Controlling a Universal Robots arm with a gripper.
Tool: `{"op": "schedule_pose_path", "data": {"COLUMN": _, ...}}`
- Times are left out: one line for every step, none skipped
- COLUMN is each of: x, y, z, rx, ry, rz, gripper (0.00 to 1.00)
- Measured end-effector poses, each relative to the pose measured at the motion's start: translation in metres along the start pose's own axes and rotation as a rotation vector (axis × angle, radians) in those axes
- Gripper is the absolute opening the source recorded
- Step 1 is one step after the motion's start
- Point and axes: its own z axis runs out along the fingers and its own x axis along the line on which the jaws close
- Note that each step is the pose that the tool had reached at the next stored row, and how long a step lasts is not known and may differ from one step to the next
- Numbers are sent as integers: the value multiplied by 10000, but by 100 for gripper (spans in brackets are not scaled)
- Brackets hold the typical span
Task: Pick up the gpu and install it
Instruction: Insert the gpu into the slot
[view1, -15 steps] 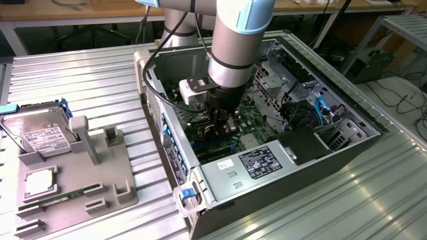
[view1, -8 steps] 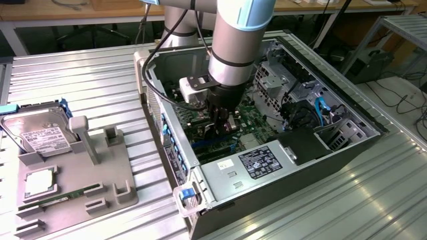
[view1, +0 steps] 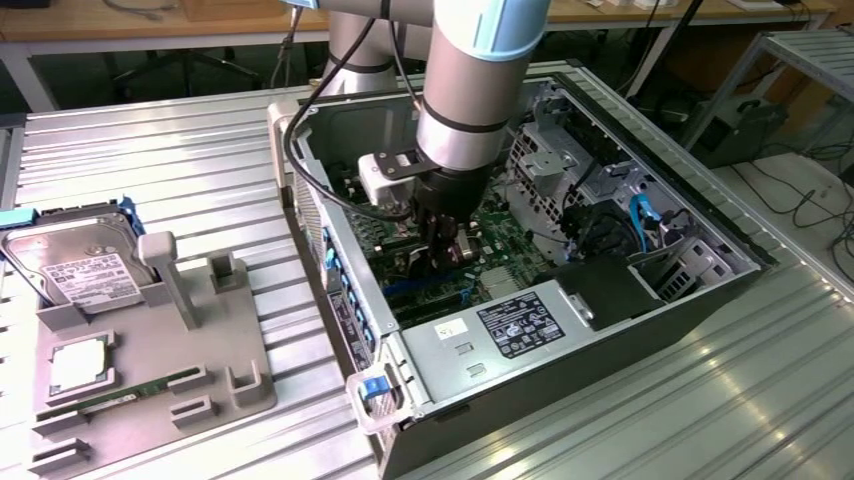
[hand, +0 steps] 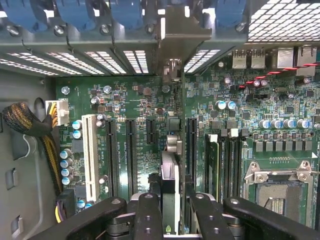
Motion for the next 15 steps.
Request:
{"op": "schedule_pose_path", "data": {"x": -2, "y": 0, "z": 0, "rx": 0, "ry": 0, "rz": -10, "gripper": 27}}
{"op": "schedule_pose_path", "data": {"x": -5, "y": 0, "z": 0, "rx": 0, "ry": -1, "rz": -15, "gripper": 27}}
{"op": "schedule_pose_path", "data": {"x": -5, "y": 0, "z": 0, "rx": 0, "ry": -1, "rz": -15, "gripper": 27}}
{"op": "schedule_pose_path", "data": {"x": -5, "y": 0, "z": 0, "rx": 0, "ry": 0, "rz": -16, "gripper": 27}}
{"op": "schedule_pose_path", "data": {"x": -11, "y": 1, "z": 0, "rx": 0, "ry": 0, "rz": -16, "gripper": 27}}
{"op": "schedule_pose_path", "data": {"x": -21, "y": 1, "z": 1, "rx": 0, "ry": -1, "rz": -14, "gripper": 27}}
{"op": "schedule_pose_path", "data": {"x": -21, "y": 1, "z": 1, "rx": 0, "ry": -1, "rz": -16, "gripper": 27}}
{"op": "schedule_pose_path", "data": {"x": -21, "y": 1, "z": 2, "rx": 0, "ry": 0, "rz": -18, "gripper": 27}}
{"op": "schedule_pose_path", "data": {"x": -22, "y": 1, "z": 2, "rx": 0, "ry": -1, "rz": -19, "gripper": 27}}
{"op": "schedule_pose_path", "data": {"x": -22, "y": 0, "z": 3, "rx": 1, "ry": -2, "rz": -22, "gripper": 27}}
{"op": "schedule_pose_path", "data": {"x": -23, "y": 1, "z": 2, "rx": -1, "ry": -2, "rz": -72, "gripper": 27}}
{"op": "schedule_pose_path", "data": {"x": -22, "y": 1, "z": 5, "rx": -3, "ry": -5, "rz": -213, "gripper": 27}}
{"op": "schedule_pose_path", "data": {"x": -22, "y": 1, "z": 5, "rx": -2, "ry": 39, "rz": -202, "gripper": 27}}
{"op": "schedule_pose_path", "data": {"x": -23, "y": 1, "z": 15, "rx": 0, "ry": -19, "rz": -201, "gripper": 27}}
{"op": "schedule_pose_path", "data": {"x": -23, "y": 0, "z": -15, "rx": -1, "ry": -15, "rz": -201, "gripper": 27}}
